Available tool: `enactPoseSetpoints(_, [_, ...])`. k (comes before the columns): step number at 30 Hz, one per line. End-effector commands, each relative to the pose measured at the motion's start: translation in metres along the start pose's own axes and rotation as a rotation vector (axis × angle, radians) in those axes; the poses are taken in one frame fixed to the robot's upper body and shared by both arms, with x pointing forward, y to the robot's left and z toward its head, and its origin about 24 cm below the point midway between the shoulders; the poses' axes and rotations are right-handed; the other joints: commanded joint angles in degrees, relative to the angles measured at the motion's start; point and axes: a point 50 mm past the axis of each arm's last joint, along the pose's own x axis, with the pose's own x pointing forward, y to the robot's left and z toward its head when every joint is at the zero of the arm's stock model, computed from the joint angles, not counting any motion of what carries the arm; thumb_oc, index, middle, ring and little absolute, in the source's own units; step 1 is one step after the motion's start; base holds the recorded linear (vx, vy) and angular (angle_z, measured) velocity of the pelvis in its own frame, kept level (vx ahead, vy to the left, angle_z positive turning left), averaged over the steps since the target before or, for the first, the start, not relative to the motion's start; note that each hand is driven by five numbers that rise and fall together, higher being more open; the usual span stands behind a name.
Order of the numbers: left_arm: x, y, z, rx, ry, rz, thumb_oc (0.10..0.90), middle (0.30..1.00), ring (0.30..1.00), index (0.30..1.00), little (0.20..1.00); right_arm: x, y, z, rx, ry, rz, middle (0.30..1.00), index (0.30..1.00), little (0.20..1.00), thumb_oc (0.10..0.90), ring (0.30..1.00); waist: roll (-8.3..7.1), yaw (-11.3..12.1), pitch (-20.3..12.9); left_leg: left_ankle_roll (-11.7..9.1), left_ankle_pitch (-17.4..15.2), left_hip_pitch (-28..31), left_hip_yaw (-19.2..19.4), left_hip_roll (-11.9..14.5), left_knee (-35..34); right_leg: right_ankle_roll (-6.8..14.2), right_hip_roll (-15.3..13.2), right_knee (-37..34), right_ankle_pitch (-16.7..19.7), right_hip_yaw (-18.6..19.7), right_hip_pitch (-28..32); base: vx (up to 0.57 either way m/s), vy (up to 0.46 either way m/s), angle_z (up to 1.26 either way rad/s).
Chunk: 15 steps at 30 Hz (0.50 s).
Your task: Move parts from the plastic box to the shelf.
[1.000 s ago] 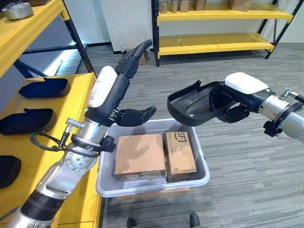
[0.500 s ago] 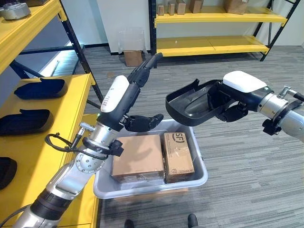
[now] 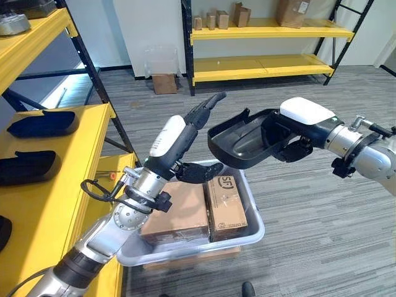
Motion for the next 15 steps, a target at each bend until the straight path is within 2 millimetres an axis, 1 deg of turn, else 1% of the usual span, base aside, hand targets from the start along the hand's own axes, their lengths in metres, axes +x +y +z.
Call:
enactPoseSetpoints(1, [0.028,0.012,0.019,0.04,-0.161,0.06,0.9,1.0,1.0,1.0,1.0,0.01,-0.078,0.017,-0.033,-0.085,-0.319,0.3,0.3,0.3,0.4,0.3,-1.0,-0.3,-5.5,-1.7,8.2,-7.1,-1.4,5.4,-2.2,-0.9,0.3,0.0,-12.3,-2.7,10.6,0.0,0.0,0.0])
enactPoseSetpoints(9, [0.041,0.003,0.03,0.047,-0.226,0.027,0.9,1.0,1.0,1.0,1.0,0.015,-0.08,0.021,-0.036,-0.103,-0.309,0.3,0.3,0.3,0.4,0.3,-0.94,-0.9,-5.6,-1.6,8.0,-7.4,-1.6,5.3,-1.8,-1.1,0.2,0.0,-12.4,-2.7,10.9,0.0,0.0,0.0])
enactPoseSetpoints(15, [0.049,-0.001,0.036,0.094,-0.27,-0.013,0.9,1.0,1.0,1.0,1.0,0.017,-0.08,0.025,-0.032,-0.121,-0.303,0.3,0.3,0.3,0.4,0.3,-0.95,-1.2,-5.8,-1.6,8.1,-7.5,-1.8,5.3,-1.9,-1.2,0.3,0.0,-12.5,-2.8,11.0,0.0,0.0,0.0])
